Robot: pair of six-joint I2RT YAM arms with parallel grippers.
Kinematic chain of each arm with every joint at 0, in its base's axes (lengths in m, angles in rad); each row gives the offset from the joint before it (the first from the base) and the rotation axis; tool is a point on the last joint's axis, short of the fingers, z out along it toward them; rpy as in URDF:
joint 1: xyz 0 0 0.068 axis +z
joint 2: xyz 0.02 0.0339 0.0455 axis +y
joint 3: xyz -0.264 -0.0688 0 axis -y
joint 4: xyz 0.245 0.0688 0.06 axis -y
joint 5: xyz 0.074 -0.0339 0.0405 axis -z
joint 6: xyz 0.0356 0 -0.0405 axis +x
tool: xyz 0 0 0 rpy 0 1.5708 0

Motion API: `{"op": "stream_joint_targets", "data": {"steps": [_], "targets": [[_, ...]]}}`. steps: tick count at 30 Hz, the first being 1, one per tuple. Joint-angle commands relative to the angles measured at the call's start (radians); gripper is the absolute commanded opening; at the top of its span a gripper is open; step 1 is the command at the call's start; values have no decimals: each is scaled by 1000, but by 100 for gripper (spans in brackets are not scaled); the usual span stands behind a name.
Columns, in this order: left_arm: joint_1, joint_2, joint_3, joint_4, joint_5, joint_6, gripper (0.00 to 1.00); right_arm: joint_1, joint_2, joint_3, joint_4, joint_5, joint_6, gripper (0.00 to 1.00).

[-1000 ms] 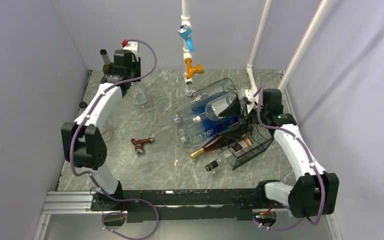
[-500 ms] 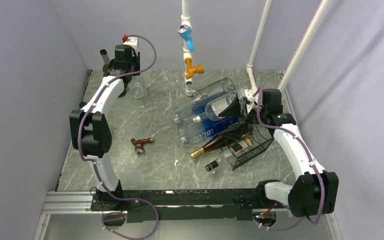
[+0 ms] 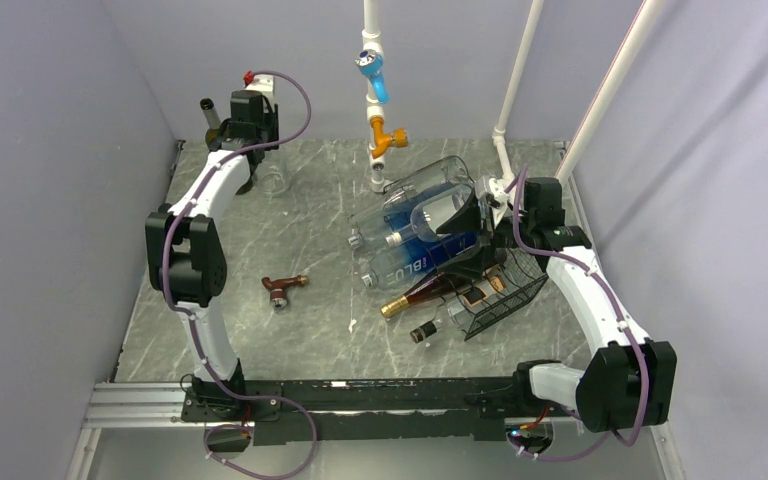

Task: Take the wine bottle off the wine rack
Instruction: Place the wine bottle at the center of the board.

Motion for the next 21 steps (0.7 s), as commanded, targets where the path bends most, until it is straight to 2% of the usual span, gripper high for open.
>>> {"op": "stream_joint_targets", "data": {"steps": [1,15,19,21], "targets": [[8,-40,120,235,-19,7,0,-4,2,14,-3,-41,-30,99],[18,-5,151,241,-19,7,0,-5,8,14,-4,-38,-33,99],[20,4,152,234,-18,-33,0,-4,9,14,-6,-37,-33,99],[21,8,154,230,-19,-37,4,-3,8,14,-6,-36,-33,99]]}}
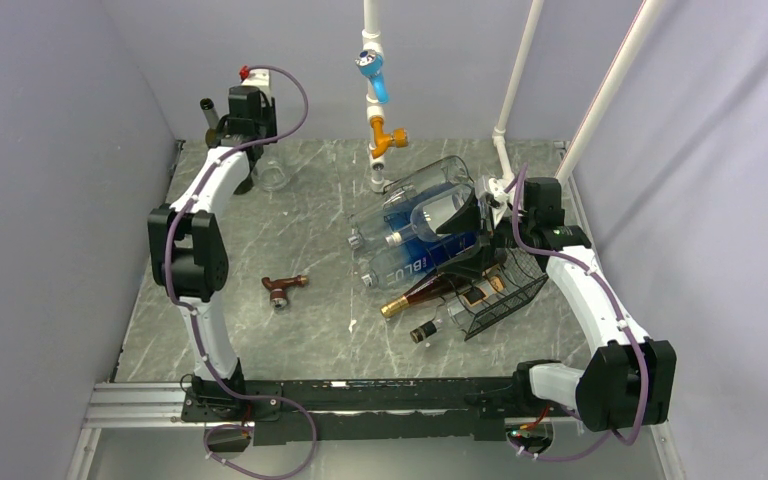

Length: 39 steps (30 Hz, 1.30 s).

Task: Take the wine bottle off the wine rack
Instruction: Place the wine bottle at the center of the board, then pick up the wine bottle from the wine rack.

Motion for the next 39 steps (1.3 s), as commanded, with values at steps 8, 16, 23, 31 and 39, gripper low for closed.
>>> {"op": "stream_joint_targets", "data": {"steps": [8,16,23,31,39], "targets": [[8,-30,105,178,-22,-37,27,-4,5,15,-8,-35,-33,99],[8,-49,118,171,-16,-39,49,-5,2,15,-9,-37,-33,99],[8,-83,111,153,-19,-40,57,-4,-2,15,-9,-38,-33,99],[8,-170,89,110,51,-55,66,-4,-14,15,-9,-38,-33,99],[8,-317,-40,101,192,-76,85,-6,-29,13,-7,-37,-33,99]]}}
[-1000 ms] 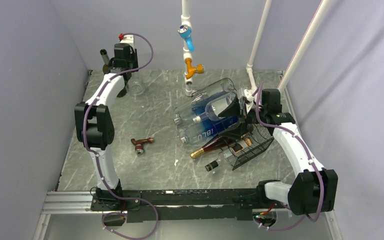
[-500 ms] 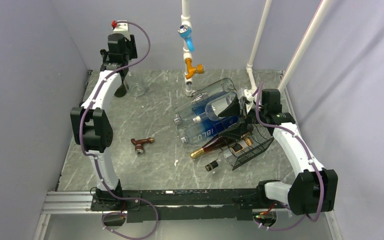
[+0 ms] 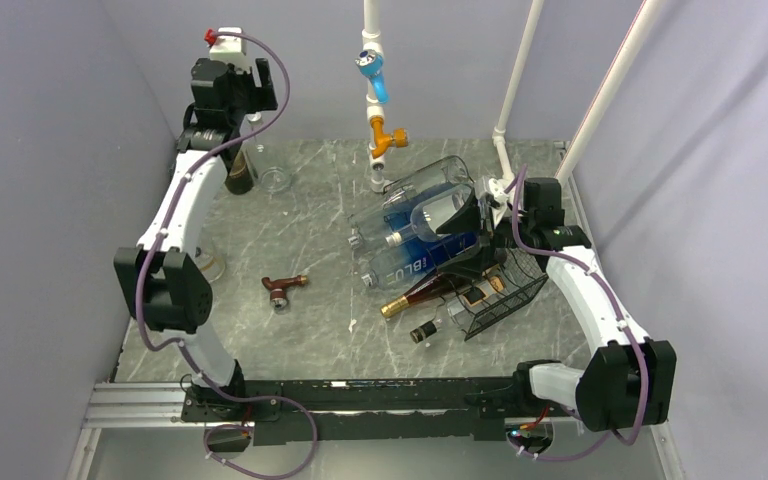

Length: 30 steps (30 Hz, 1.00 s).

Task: Take the wine bottle off the wine rack
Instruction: Pick up the wine bottle from the wine rack.

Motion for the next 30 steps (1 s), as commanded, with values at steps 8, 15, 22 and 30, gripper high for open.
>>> {"op": "stream_joint_targets", "data": {"steps": [8,15,22,30], "targets": [[0,-286,-241,-1,279,-86,91,-5,-41,11,-2,-31,-29,99],[0,-504,-486,13,397,-121,96,-8,-46,12,-10,-26,-39,99],[0,-711,-739,64,508,-222,96,-8,-52,14,-19,-19,-52,99],[0,-921,-982,147,618,-383,97,-12,-56,14,-25,-18,-59,99]]}}
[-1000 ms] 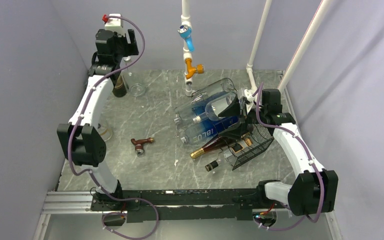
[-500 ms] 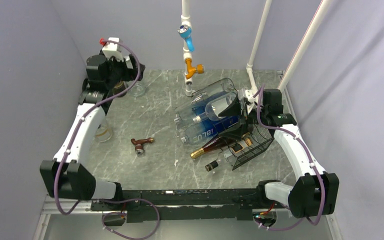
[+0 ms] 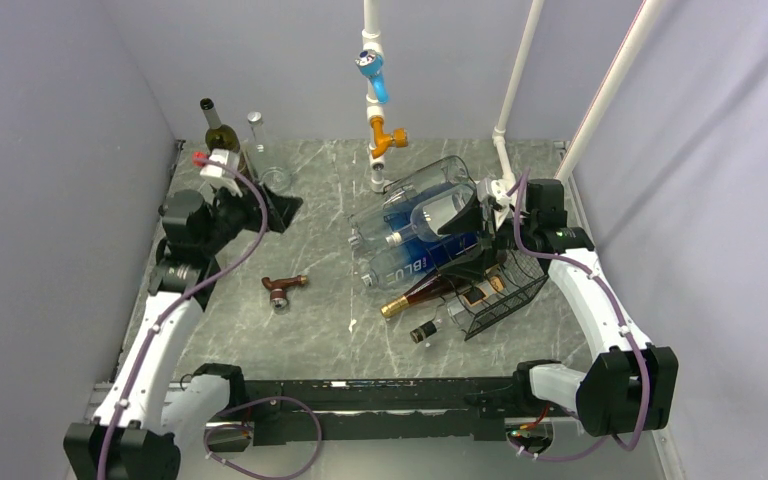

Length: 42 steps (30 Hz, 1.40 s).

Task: Take the wine bottle off the wine rack
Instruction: Pick up the wine bottle from the wine rack.

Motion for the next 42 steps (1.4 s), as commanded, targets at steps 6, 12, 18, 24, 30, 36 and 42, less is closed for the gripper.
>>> {"op": "stream_joint_targets", "data": {"steps": [6,12,18,24,30,36,42], "targets": [[0,-195,-217,170,152,-265,98,-5,-33,15,2,-20,-30,99],[0,-222,-325,305,230,-447,99,-5,-34,15,1,-19,-33,99],[-38,-224,-439,493,234,-613,99,-5,-32,15,-2,-17,-39,99],[-168,-193,-454,520,151,-606,100,-5,-29,14,-2,-14,-42,99],[-295,-114,-476,650,76,-655,99,-5,-29,14,-3,-11,-44,99],[-383,-43,-479,712,-6,-669,100,-5,-30,16,-10,-10,-50,99],[-435,26,-476,750,-49,-674,99,-5,-32,20,-20,-8,-60,99]]}}
